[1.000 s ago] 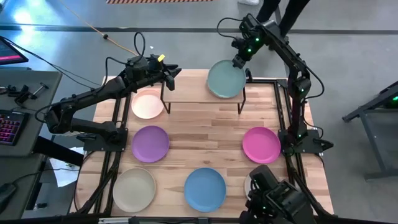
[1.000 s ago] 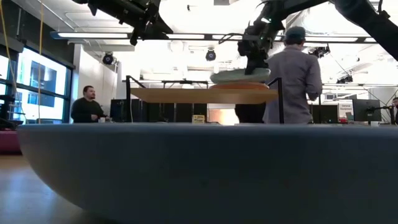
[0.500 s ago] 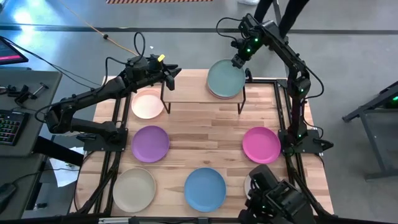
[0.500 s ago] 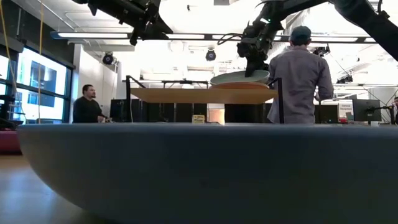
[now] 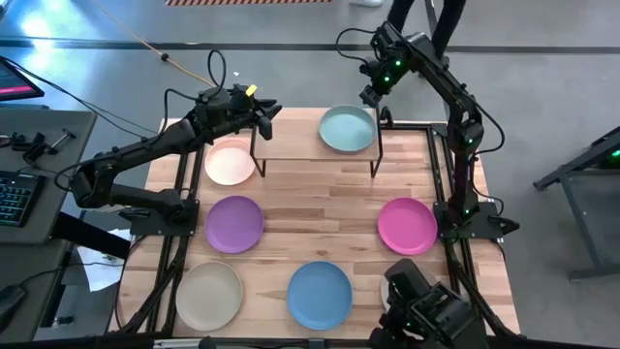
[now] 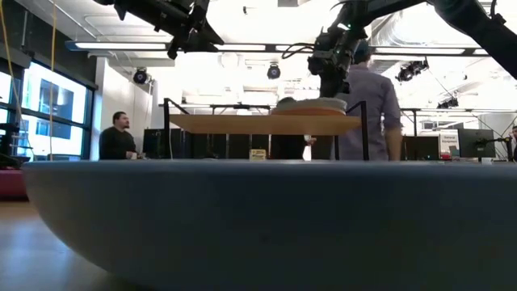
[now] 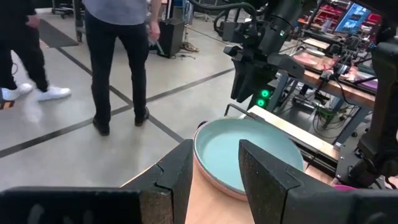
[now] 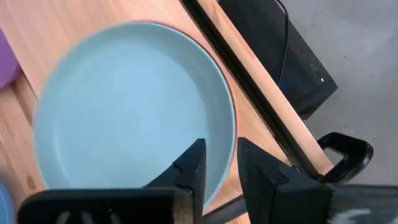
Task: Place and stack plates onto a shelf
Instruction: Stack the right gray plate on top of the light green plate on the shelf
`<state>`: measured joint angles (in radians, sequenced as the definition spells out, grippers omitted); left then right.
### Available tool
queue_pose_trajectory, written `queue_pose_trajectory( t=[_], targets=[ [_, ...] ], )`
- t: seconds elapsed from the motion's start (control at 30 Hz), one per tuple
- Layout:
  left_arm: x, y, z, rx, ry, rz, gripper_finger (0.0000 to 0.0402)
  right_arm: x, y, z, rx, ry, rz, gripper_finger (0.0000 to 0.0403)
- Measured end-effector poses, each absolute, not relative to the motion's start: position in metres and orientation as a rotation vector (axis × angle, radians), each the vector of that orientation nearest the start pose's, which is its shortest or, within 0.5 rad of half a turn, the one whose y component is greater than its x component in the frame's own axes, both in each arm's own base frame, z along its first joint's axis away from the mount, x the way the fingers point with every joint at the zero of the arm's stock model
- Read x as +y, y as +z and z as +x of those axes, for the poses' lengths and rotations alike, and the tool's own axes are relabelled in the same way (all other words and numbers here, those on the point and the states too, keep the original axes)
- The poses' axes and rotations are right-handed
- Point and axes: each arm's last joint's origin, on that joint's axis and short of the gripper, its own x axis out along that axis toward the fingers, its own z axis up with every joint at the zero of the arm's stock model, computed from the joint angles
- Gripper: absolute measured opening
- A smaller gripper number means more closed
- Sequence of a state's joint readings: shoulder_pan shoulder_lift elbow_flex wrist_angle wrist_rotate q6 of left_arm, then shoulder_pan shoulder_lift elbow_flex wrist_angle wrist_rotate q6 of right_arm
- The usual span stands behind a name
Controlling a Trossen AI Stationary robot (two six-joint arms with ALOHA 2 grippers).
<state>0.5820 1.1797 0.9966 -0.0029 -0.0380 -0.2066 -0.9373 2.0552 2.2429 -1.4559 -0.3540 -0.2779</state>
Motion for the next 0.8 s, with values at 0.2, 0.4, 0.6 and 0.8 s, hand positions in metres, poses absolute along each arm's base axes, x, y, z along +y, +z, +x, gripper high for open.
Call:
queue_pose_trajectory(
  t=[0.2, 0.4, 0.6, 0.8],
  targets=[
    [0.147, 0.344, 0.222, 0.118, 0.635, -0.250, 0.0120, -0.315, 0.351, 0.250, 1.068, -0.355, 0.518, 0.0071],
    [0.147, 0.344, 0.222, 0.122, 0.636, -0.251, 0.0120, -0.315, 0.351, 0.249, 1.062, -0.384, 0.560, 0.0071],
    [0.146, 0.332, 0.219, 0.250, 0.640, -0.248, 0.0120, -0.304, 0.351, 0.252, 1.108, -0.348, 0.587, 0.0071],
    [0.140, 0.314, 0.212, 0.471, 0.640, -0.283, 0.0120, -0.278, 0.364, 0.261, 1.126, -0.300, 0.565, 0.0071]
  ],
)
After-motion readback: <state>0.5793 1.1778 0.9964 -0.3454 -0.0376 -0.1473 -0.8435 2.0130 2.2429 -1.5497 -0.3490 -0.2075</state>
